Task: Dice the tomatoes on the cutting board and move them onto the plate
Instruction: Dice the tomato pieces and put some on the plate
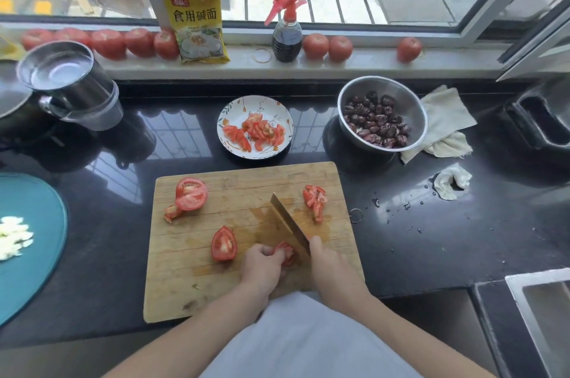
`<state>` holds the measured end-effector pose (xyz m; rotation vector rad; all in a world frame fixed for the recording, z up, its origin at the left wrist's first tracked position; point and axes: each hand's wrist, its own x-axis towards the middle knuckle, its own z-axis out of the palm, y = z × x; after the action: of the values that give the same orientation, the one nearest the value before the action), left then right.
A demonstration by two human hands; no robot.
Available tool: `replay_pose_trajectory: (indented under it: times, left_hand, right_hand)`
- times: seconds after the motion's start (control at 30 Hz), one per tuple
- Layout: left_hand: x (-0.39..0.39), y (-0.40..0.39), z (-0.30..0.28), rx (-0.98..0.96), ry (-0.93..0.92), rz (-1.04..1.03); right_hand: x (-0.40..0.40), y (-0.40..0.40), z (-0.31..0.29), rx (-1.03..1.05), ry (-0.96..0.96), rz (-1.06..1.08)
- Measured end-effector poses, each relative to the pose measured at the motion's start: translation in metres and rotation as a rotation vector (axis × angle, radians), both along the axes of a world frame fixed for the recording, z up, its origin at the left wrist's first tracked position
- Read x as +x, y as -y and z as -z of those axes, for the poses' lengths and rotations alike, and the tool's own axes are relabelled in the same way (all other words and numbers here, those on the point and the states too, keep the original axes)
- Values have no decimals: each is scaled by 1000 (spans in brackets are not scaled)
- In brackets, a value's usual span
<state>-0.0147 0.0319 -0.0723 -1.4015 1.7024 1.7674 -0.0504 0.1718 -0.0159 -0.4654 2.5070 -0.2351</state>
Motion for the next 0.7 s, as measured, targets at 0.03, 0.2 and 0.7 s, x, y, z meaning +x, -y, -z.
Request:
replay_pose_trajectory:
  times: [0.03,0.2,0.7]
  left_hand:
    - [0,0,-1,-15,1,0]
    - [-2,-1,0,-35,13,10]
    - [-1,2,11,-11,62,25]
  right_hand:
    - [-5,-2,0,2,-27,1]
    - [-13,-20,-13,44,-126,-13]
    - [21,-21,-18,8,-220,-250]
